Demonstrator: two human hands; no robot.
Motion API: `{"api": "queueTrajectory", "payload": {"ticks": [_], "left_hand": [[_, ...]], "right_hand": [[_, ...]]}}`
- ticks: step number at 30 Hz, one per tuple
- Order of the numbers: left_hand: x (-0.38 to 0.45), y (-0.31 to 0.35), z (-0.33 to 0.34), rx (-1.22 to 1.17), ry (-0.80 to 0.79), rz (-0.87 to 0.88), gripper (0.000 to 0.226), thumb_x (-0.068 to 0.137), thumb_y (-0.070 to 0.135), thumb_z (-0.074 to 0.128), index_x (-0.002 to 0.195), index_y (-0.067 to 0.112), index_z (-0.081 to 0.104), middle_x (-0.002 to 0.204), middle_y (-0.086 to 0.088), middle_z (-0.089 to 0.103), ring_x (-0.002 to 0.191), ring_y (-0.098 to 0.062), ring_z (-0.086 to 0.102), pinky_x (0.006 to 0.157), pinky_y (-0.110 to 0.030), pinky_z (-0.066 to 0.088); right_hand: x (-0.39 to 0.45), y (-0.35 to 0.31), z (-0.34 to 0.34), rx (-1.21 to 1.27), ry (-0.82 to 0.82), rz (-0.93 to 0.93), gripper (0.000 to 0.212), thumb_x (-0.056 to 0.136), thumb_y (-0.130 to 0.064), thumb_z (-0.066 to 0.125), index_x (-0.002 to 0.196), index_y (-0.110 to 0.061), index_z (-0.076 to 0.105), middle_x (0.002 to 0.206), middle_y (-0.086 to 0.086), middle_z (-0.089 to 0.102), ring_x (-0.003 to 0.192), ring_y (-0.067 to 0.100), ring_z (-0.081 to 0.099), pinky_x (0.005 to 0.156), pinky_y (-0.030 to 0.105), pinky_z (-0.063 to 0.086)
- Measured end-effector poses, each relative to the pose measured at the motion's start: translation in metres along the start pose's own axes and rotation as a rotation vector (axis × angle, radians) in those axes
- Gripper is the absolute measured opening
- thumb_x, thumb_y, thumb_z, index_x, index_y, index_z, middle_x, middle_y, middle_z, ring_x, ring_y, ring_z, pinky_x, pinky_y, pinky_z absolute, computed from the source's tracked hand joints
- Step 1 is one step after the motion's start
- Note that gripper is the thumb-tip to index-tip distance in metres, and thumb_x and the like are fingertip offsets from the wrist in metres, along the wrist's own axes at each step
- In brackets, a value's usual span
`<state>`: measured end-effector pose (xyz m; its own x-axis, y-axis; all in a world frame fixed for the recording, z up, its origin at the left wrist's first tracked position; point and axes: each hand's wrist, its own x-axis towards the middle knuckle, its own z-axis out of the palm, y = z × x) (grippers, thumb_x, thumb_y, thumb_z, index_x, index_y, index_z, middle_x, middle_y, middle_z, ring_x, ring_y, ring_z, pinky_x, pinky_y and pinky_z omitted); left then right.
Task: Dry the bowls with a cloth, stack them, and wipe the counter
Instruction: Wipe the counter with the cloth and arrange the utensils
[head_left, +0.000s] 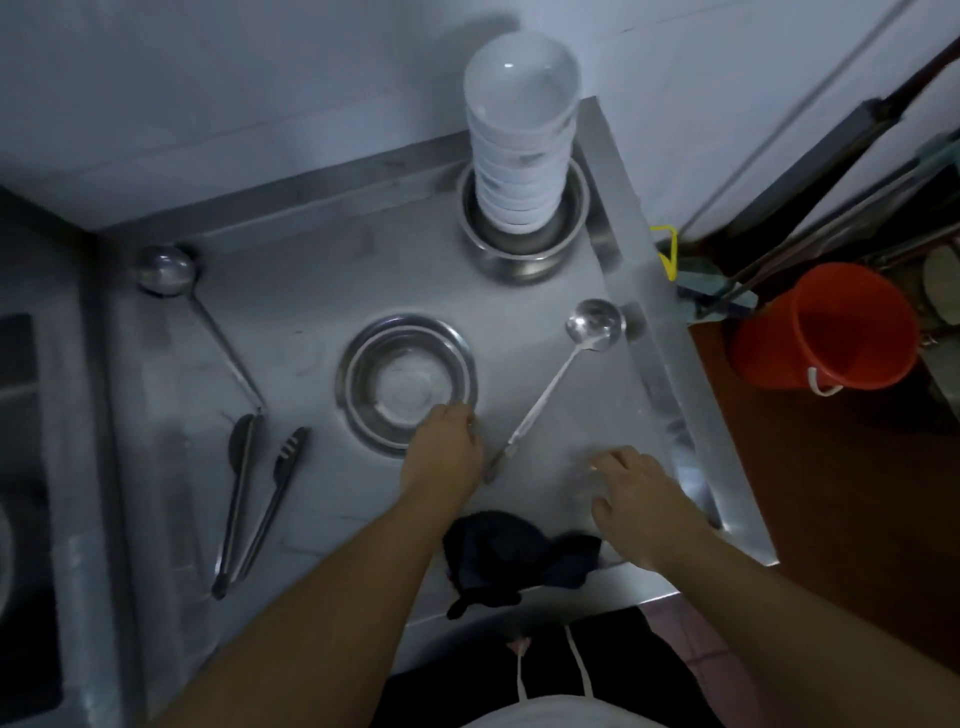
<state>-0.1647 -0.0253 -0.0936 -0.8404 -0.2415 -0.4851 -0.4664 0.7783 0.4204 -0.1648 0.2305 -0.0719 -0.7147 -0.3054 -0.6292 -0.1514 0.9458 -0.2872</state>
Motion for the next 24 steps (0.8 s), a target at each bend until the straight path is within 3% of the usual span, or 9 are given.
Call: {"api": "queueTrajectory", "payload": {"ticks": [3, 8, 13, 19, 22, 24], "left_hand": [[-0.014, -0.049, -0.033, -0.005, 0.061, -0.052, 0.025, 0.098, 0.015, 0.058, 0.121, 0.011, 0.068, 0.122, -0.012, 0.063, 0.109, -0.03, 0.063, 0.086, -0.035, 0.049], [-0.021, -0.127, -0.089, -0.054, 0.213, -0.122, 0.025, 0.097, 0.016, 0.061, 0.119, 0.009, 0.07, 0.116, -0.013, 0.066, 0.105, -0.032, 0.065, 0.091, -0.042, 0.054], [0.002, -0.191, -0.138, -0.11, 0.311, -0.242, 0.027, 0.099, 0.02, 0.061, 0.124, 0.012, 0.068, 0.119, -0.013, 0.065, 0.107, -0.031, 0.065, 0.091, -0.04, 0.055], [0.055, -0.243, -0.165, -0.211, 0.212, -0.416, 0.034, 0.1, 0.024, 0.064, 0.129, 0.005, 0.063, 0.127, -0.017, 0.068, 0.111, -0.032, 0.066, 0.078, -0.029, 0.043], [0.081, -0.253, -0.167, -0.271, 0.163, -0.476, 0.03, 0.099, 0.021, 0.061, 0.117, -0.002, 0.068, 0.119, -0.02, 0.072, 0.092, -0.028, 0.064, 0.062, -0.027, 0.041], [0.096, -0.256, -0.166, -0.298, 0.143, -0.513, 0.025, 0.097, 0.02, 0.062, 0.108, 0.001, 0.074, 0.109, -0.019, 0.075, 0.082, -0.026, 0.062, 0.062, -0.028, 0.043]], "right_hand": [[0.006, -0.025, 0.006, -0.061, -0.03, -0.009, 0.049, 0.098, -0.028, 0.054, 0.147, -0.024, 0.05, 0.145, 0.004, 0.048, 0.124, 0.028, 0.049, 0.098, 0.04, 0.048], [0.015, -0.074, 0.019, -0.089, -0.04, -0.022, 0.047, 0.1, -0.029, 0.055, 0.146, -0.02, 0.05, 0.143, 0.006, 0.05, 0.123, 0.029, 0.051, 0.099, 0.042, 0.049], [0.016, -0.115, 0.036, -0.062, -0.025, -0.012, 0.046, 0.1, -0.027, 0.055, 0.145, -0.023, 0.053, 0.138, 0.005, 0.054, 0.119, 0.028, 0.054, 0.097, 0.04, 0.05], [0.015, -0.147, 0.052, -0.012, -0.02, 0.083, 0.045, 0.099, -0.023, 0.056, 0.143, -0.021, 0.054, 0.134, 0.006, 0.056, 0.117, 0.029, 0.053, 0.096, 0.041, 0.05], [0.013, -0.153, 0.058, 0.005, -0.009, 0.137, 0.046, 0.099, -0.022, 0.056, 0.145, -0.021, 0.054, 0.138, 0.006, 0.056, 0.121, 0.03, 0.053, 0.1, 0.044, 0.049], [0.011, -0.154, 0.059, 0.01, -0.006, 0.167, 0.048, 0.099, -0.024, 0.057, 0.146, -0.023, 0.054, 0.142, 0.005, 0.055, 0.125, 0.029, 0.052, 0.103, 0.044, 0.048]]}}
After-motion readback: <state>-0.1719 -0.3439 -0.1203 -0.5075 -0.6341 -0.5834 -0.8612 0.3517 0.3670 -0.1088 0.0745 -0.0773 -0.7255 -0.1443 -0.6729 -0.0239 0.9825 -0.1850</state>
